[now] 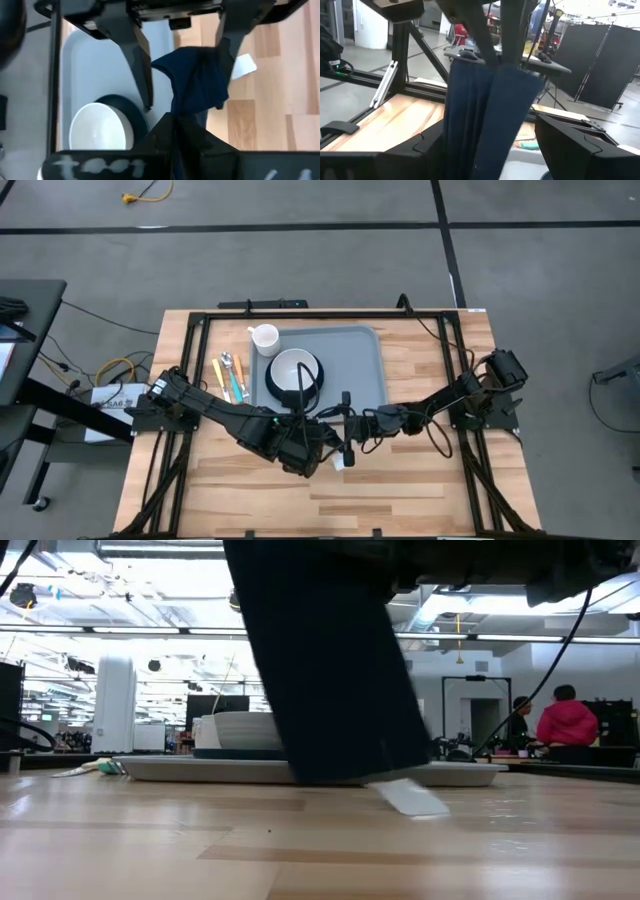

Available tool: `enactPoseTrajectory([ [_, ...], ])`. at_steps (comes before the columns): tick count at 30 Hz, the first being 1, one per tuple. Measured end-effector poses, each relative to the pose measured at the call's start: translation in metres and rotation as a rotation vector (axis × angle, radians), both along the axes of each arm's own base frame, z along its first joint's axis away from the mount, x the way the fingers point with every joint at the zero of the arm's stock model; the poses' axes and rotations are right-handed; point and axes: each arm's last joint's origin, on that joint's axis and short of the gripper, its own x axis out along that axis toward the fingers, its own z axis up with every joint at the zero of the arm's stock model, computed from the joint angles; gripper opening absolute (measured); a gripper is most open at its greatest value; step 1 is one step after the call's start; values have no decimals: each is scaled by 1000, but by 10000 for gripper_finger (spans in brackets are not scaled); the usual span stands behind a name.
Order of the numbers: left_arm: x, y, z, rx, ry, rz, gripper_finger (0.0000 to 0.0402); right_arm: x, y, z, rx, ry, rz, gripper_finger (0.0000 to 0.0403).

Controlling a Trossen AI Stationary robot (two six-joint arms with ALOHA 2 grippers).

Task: Set up tray
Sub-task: Put the black napkin on the gray tray to the right of the black plate

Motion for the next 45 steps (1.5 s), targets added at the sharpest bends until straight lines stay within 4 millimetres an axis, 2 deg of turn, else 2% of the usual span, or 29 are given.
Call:
enactPoseTrajectory([
  [7, -1, 0, -1, -18, 24, -4, 0, 0, 0, 0, 1, -2, 0, 254],
  [11, -2, 0, -1, -17, 26, -4, 0, 0, 0, 0, 1, -2, 1, 228],
  [15, -3, 1, -1, -8, 44, -4, 0, 0, 1, 0, 2, -5, 2, 165],
  [20, -7, 3, -3, 8, 82, 17, 0, 0, 1, 1, -2, -9, 5, 29],
  [21, -7, 4, -3, 10, 79, 22, 0, 0, 1, 1, -5, -11, 5, 17],
  [29, -6, 3, -2, -10, 76, 13, 6, 0, 1, 1, -6, -9, 8, 7],
  [38, -4, 0, -3, -117, 110, -44, 11, 0, 1, 0, -10, -4, 9, 3],
  [45, -3, 0, -3, -101, 106, -79, 12, 0, 1, 0, -11, -1, 10, 2],
])
